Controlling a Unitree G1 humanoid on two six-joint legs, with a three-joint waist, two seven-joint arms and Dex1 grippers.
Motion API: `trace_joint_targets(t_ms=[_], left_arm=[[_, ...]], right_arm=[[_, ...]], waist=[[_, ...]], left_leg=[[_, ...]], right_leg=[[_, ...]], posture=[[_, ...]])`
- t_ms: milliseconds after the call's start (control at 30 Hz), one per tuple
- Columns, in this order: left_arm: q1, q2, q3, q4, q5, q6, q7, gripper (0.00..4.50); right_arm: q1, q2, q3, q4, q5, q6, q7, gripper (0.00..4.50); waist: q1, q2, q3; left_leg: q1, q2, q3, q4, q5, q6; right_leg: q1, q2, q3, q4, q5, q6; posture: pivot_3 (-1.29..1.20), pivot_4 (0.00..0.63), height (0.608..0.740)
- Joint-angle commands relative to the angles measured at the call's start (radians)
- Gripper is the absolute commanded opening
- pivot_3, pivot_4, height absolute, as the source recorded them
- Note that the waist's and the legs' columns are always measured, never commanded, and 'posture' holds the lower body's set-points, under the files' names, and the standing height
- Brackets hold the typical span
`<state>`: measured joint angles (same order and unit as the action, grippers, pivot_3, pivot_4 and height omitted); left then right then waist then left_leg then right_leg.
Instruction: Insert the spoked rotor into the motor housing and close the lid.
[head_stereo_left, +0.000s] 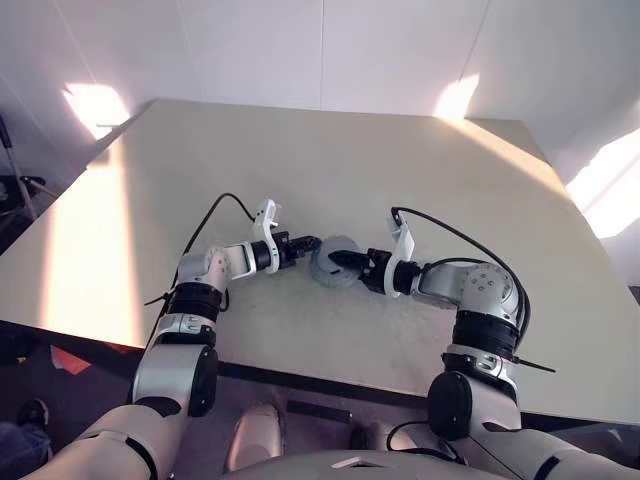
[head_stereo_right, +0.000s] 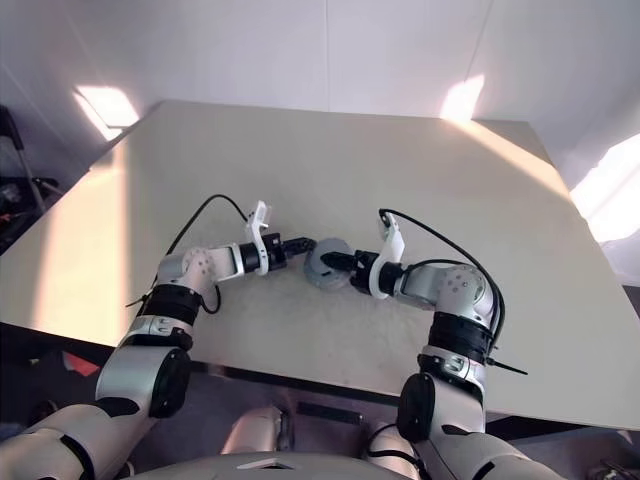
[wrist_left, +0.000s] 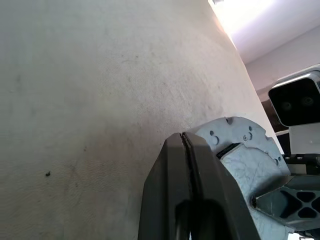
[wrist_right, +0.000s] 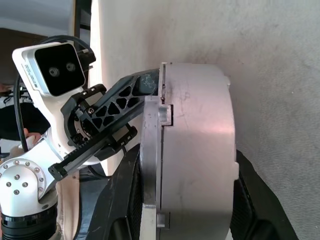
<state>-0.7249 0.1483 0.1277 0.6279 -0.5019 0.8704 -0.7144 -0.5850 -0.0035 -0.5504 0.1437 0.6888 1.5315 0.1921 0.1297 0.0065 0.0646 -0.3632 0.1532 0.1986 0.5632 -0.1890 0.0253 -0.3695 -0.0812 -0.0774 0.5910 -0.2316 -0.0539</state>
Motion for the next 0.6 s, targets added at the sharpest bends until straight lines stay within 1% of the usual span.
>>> trace_joint_targets(t_ms=[33,167,267,400,500,600], left_arm=[[-0.016,-0.003,0.034,0.010,-0.019,-0.003,0.006,0.00],[-0.026,0.008,0.132,0.012,-0.081,0.007,0.021,0.00],[-0.024,0.014,0.172,0.010,-0.106,0.018,0.034,0.00],[0.008,0.025,0.249,-0.039,-0.172,0.043,0.038,0.00],[0.034,0.022,0.323,-0.088,-0.240,0.048,0.066,0.56],[0.072,0.001,0.404,-0.199,-0.359,0.087,0.093,1.58]], right_arm=[[-0.081,0.009,-0.091,0.019,0.041,-0.058,-0.021,2.07],[-0.181,0.014,-0.193,0.091,0.072,-0.132,-0.068,2.07],[-0.233,0.021,-0.222,0.131,0.089,-0.173,-0.088,2.07],[-0.343,0.051,-0.229,0.220,0.115,-0.262,-0.110,2.07],[-0.398,0.080,-0.199,0.279,0.120,-0.300,-0.113,2.07],[-0.436,0.099,-0.167,0.331,0.114,-0.329,-0.105,2.07]], waist=[[-0.001,0.000,0.000],[-0.001,0.000,0.001],[-0.002,0.000,0.001],[-0.008,0.000,0.001],[-0.012,0.000,0.001],[-0.008,0.000,0.001]], left_leg=[[0.000,0.000,0.000,0.000,0.000,0.000],[-0.006,0.000,0.000,0.001,0.001,-0.001],[-0.013,0.000,0.000,0.006,0.000,-0.001],[-0.017,0.002,0.000,0.007,0.001,-0.001],[-0.021,0.002,0.000,0.007,0.001,-0.001],[-0.024,0.002,0.000,0.009,0.001,-0.001]], right_leg=[[0.000,0.000,0.000,0.000,0.000,0.000],[-0.007,0.000,0.000,0.003,0.000,0.000],[-0.018,-0.001,0.000,0.014,0.002,0.002],[-0.024,0.000,0.000,0.019,0.000,-0.001],[-0.029,0.000,0.000,0.021,0.000,-0.002],[-0.032,0.000,-0.001,0.023,-0.001,-0.002]], posture=[[0.00,0.000,0.740],[0.00,0.000,0.740],[0.00,0.000,0.740],[0.00,0.000,0.740],[0.00,0.000,0.740],[0.00,0.000,0.740]])
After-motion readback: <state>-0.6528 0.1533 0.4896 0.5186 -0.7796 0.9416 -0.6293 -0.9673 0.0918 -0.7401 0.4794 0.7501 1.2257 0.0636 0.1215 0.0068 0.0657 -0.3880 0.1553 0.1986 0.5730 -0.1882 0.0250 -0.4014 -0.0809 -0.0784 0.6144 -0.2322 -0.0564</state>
